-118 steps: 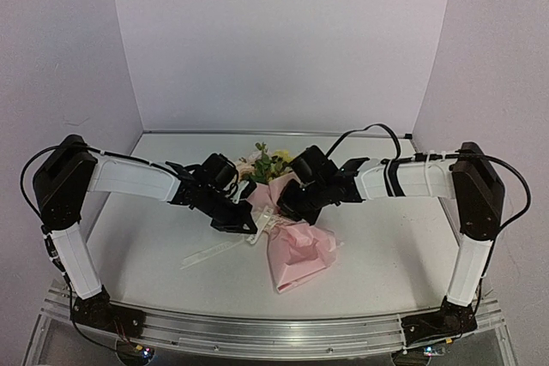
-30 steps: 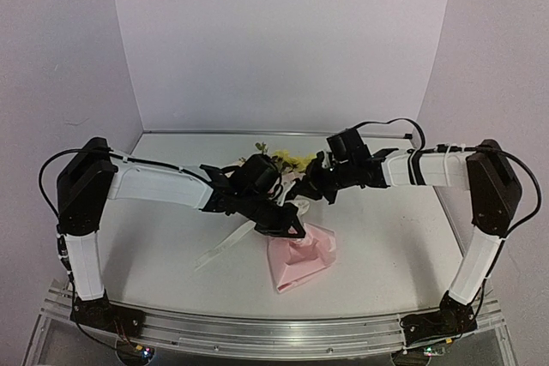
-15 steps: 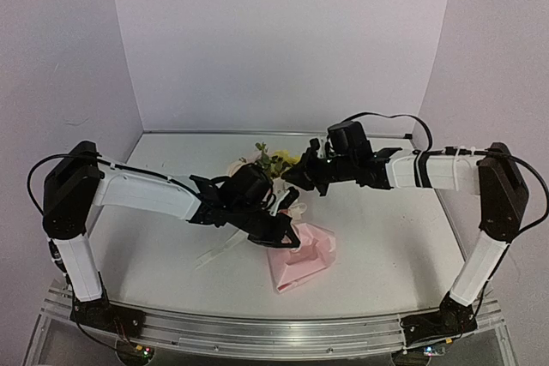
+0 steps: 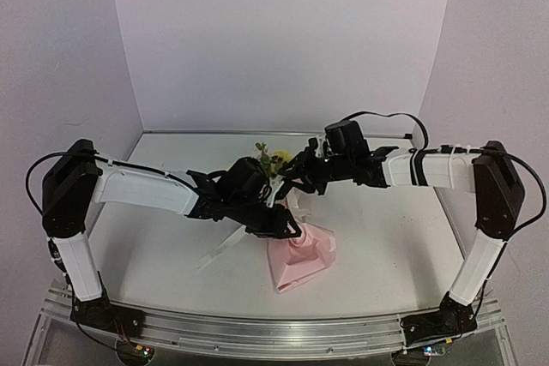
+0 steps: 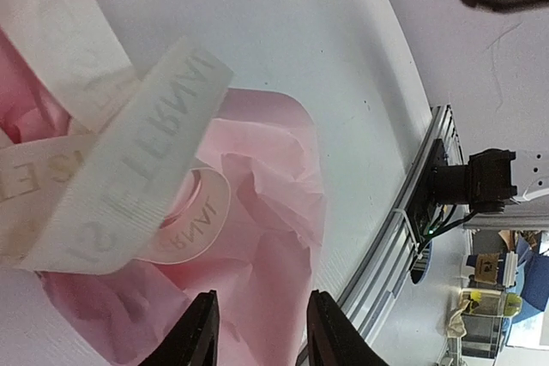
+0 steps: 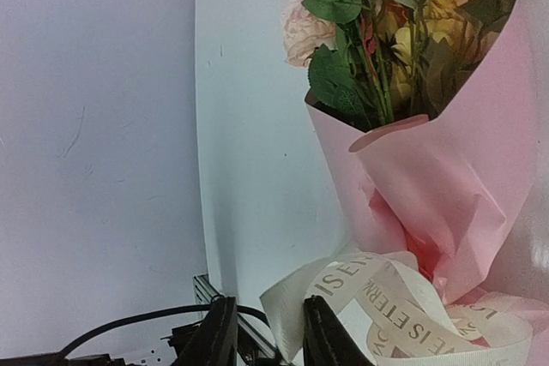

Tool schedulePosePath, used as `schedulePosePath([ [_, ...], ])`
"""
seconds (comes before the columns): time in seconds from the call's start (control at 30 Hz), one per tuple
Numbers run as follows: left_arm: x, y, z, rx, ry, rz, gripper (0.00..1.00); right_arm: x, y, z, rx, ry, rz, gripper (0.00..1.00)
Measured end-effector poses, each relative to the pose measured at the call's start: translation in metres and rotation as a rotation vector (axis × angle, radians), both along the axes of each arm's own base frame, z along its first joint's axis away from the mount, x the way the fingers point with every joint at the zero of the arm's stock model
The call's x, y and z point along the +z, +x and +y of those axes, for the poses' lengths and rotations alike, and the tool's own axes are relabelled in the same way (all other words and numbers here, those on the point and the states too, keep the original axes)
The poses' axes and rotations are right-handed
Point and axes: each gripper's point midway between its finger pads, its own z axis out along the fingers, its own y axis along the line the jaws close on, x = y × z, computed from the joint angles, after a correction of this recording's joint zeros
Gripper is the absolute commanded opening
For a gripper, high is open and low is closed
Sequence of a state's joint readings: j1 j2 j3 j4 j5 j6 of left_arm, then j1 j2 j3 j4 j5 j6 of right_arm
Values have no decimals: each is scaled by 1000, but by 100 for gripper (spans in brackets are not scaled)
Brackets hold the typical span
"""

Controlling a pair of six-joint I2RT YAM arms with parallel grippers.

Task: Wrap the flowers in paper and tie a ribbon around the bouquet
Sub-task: Cross the half-tied ribbon over the folded bouquet, then tie the half-tied ribbon around the folded bouquet.

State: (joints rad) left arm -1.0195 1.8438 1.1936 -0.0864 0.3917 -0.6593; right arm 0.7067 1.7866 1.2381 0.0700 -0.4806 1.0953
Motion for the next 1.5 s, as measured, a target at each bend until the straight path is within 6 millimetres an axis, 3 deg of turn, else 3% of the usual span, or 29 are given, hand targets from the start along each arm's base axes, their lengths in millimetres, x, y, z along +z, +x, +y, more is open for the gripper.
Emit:
schedulePosePath([
  [0.23, 27, 14, 29, 71, -40, -37, 40, -14, -7, -14, -6, -102, 12, 59],
  [0.4, 50, 29, 53, 144, -84, -58, 42, -8, -15, -26, -15, -177, -8, 67],
  [0.53, 59, 60, 75, 245, -77, -82, 43, 3, -24, -36, -27, -240, -47, 64],
  [0.67, 58, 107, 95, 343, -4, -88, 46, 11, -39, -44, -34, -305, -85, 61],
  [0.77, 56, 142, 95, 373, 55, -121, 47, 8, -60, -48, -21, -356, -109, 60],
  [0.9, 46, 164, 84, 344, 124, -145, 47, -20, -89, -56, 21, -440, -90, 59],
  [1.07, 29, 170, 76, 288, 192, -147, 48, -51, -110, -62, 65, -533, -51, 56],
  [1.5, 1, 172, 69, 214, 260, -116, 48, -103, -111, -61, 69, -639, 25, 47],
])
